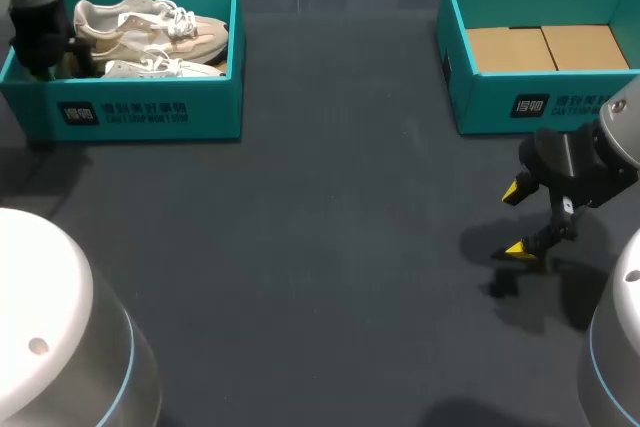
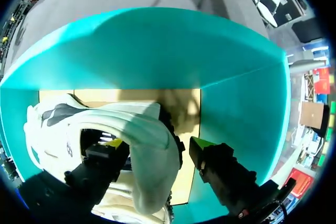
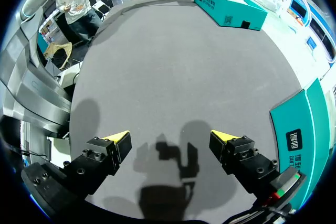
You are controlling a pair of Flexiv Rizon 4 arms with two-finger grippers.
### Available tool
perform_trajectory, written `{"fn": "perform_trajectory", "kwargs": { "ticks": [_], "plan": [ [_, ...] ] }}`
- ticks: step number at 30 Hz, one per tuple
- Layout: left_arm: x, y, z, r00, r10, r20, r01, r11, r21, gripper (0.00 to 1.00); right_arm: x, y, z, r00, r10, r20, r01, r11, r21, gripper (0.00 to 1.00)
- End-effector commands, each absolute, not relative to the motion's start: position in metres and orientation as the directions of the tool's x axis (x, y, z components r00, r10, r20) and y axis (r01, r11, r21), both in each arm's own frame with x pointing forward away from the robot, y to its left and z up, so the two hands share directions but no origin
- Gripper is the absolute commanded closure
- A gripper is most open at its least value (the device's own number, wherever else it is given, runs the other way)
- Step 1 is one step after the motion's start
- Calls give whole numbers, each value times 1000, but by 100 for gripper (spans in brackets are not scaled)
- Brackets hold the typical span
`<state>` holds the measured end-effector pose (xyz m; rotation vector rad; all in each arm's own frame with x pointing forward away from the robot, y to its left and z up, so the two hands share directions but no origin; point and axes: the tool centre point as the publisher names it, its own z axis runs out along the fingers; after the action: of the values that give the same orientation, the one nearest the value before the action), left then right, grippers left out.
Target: Take the shoe out of the shoebox, open the shoe tongue, remove and reinsert the insole, then place the shoe into the shoebox
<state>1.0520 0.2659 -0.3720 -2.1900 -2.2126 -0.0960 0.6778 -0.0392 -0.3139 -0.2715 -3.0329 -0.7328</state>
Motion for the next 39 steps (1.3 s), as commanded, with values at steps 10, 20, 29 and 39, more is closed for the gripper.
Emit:
{"fn": "perform_trajectory", "kwargs": {
  "ticks": [10,20,29,39],
  "plan": [
    [1054,269,-380,-19,996,83,1000,18,7,100,677,-39,-314,-985,167,48,171,877,449,0],
    [1052,272,-374,-27,996,91,1000,25,18,100,677,-39,-314,-985,167,48,171,877,449,0],
    [1049,276,-362,-51,994,97,998,47,40,100,677,-39,-314,-985,167,48,171,877,449,0],
    [1048,296,-351,-63,993,100,996,56,69,100,677,-39,-314,-985,167,48,171,877,449,0]
  ]
}}
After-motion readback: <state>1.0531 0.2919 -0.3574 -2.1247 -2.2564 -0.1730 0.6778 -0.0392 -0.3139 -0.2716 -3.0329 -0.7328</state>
